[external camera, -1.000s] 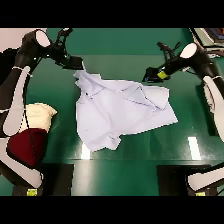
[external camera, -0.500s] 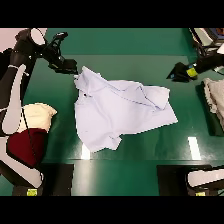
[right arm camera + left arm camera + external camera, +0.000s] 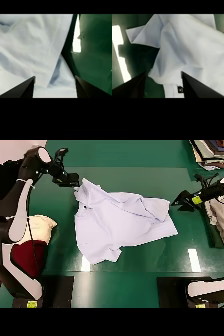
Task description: Fold the shirts.
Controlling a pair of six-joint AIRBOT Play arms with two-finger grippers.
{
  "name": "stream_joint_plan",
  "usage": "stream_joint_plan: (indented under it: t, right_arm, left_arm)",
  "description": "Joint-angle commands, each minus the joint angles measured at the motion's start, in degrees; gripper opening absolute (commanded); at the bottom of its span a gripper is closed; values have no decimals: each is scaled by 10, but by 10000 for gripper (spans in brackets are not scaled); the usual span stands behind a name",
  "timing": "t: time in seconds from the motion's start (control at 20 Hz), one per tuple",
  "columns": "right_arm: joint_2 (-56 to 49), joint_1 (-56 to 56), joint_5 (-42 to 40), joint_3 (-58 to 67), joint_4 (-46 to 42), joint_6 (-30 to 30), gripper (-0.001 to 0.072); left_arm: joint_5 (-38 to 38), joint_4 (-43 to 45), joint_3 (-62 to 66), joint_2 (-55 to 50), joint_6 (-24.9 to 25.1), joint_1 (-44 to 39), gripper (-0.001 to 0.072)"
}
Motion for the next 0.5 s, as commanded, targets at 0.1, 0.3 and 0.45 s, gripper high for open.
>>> stream_joint_plan:
  t: [0.1, 0.3, 0.45]
  right_arm:
    - [0, -4, -12, -10, 1, -4, 573]
    - [0, -1, -20, -10, 1, -4, 573]
    - [0, 3, -40, -10, 1, -4, 570]
  left_arm:
    - [-6, -22, -2, -40, -3, 0, 511]
    - [0, -22, -8, -42, -3, 0, 250]
    - [14, -23, -7, -43, -7, 0, 28]
